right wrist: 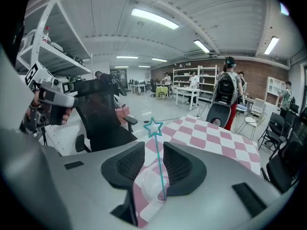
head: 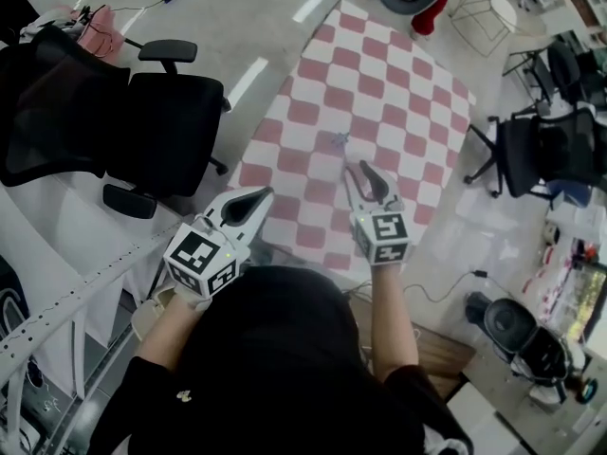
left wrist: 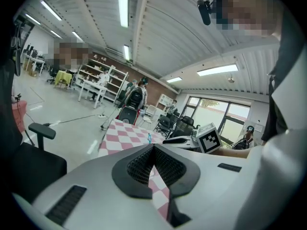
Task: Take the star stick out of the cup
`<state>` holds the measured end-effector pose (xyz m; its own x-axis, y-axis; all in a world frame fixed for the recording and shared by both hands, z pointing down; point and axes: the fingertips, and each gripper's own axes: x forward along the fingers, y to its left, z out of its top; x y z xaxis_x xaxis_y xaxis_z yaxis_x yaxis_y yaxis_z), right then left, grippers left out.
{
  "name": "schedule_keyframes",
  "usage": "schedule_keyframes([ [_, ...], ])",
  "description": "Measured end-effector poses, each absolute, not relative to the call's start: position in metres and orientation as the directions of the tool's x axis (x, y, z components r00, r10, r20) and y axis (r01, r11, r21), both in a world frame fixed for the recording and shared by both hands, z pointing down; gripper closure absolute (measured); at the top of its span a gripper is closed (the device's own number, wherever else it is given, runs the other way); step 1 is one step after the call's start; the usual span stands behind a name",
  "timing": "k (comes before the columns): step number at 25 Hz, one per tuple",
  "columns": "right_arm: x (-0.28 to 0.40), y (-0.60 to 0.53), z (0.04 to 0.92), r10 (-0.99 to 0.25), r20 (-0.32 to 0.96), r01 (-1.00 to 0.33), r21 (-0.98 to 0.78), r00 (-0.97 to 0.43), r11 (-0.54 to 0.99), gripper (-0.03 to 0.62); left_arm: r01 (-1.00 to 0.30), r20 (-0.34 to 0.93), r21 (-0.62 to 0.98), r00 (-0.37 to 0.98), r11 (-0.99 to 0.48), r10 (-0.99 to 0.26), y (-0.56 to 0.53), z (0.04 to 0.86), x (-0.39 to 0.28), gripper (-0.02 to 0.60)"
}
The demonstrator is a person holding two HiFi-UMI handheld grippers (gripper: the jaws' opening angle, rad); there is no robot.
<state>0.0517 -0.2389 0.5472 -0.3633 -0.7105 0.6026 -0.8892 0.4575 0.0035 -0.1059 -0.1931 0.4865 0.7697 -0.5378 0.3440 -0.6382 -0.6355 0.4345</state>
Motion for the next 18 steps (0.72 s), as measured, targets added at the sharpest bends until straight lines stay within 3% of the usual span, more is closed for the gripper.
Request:
schedule_keyframes([
  [15, 0.039, -0.272, 0.593, -0.629, 0.707, -0.882, 0.016, -0.323, 0.471, 0.474, -0.671, 0.376, 0.467, 0.74, -0.576, -0.558, -0.214, 0.512, -0.133, 0.541],
  [18, 0.039, -0.275, 0.598, -0.619, 0.72, -0.879, 0.027, -0.312, 0.475, 0.505, -0.673, 0.381, 0.469, 0.738, -0.571, -0.557, -0.216, 0.514, -0.134, 0.541],
])
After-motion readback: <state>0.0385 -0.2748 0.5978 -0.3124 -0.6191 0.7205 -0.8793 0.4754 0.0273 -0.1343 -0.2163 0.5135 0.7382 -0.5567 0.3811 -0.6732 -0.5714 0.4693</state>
